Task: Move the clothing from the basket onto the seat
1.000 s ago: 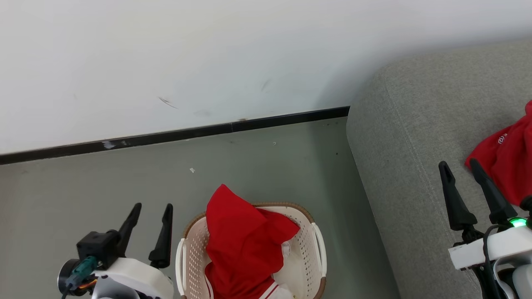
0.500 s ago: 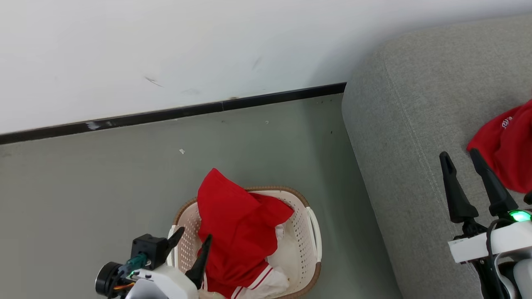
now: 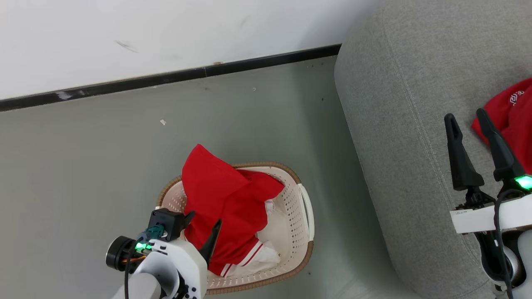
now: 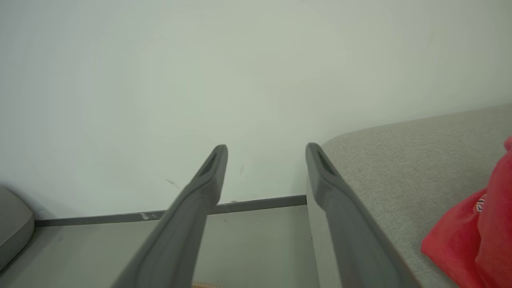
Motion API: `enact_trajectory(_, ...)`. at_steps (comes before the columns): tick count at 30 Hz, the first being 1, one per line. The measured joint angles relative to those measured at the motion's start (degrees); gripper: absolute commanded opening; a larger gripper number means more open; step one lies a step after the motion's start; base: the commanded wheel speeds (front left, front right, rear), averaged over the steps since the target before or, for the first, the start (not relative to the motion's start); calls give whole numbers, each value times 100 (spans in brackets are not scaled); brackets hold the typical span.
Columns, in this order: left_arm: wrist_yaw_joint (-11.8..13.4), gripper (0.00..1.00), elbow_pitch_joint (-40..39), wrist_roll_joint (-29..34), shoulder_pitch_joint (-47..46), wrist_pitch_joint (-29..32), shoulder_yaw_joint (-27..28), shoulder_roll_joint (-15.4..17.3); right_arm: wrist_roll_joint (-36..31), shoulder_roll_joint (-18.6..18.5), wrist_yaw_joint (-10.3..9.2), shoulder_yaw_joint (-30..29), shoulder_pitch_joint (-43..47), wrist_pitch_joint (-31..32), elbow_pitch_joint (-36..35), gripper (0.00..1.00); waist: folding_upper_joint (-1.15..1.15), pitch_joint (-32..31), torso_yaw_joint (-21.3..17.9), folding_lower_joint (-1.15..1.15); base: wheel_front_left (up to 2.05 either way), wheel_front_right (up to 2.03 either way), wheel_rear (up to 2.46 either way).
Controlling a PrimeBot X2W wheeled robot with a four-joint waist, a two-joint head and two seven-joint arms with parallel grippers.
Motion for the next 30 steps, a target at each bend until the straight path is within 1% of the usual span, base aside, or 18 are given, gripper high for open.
enact_trajectory(6, -62, 100, 416, 98, -357, 110, -82, -24, 0, 35, 0, 9, -181, 0, -151, 100, 0, 334, -112, 0, 0, 0, 0)
enact_trajectory(15, -73, 100, 1102, 290, -818, 269, -209, -108, 22, 136, 0, 5, -435, 0, -327, 100, 0, 843, -304, 0, 0, 0, 0)
enact_trajectory(17, -116, 100, 1247, 344, -919, 286, -243, -129, 30, 153, 0, 8, -503, 0, -367, 100, 0, 956, -351, 0, 0, 0, 0)
enact_trajectory(30, -162, 100, 2047, 555, -1577, 478, -325, -113, 30, 301, 0, 110, -841, 0, -539, 100, 0, 1618, -664, 0, 0, 0, 0)
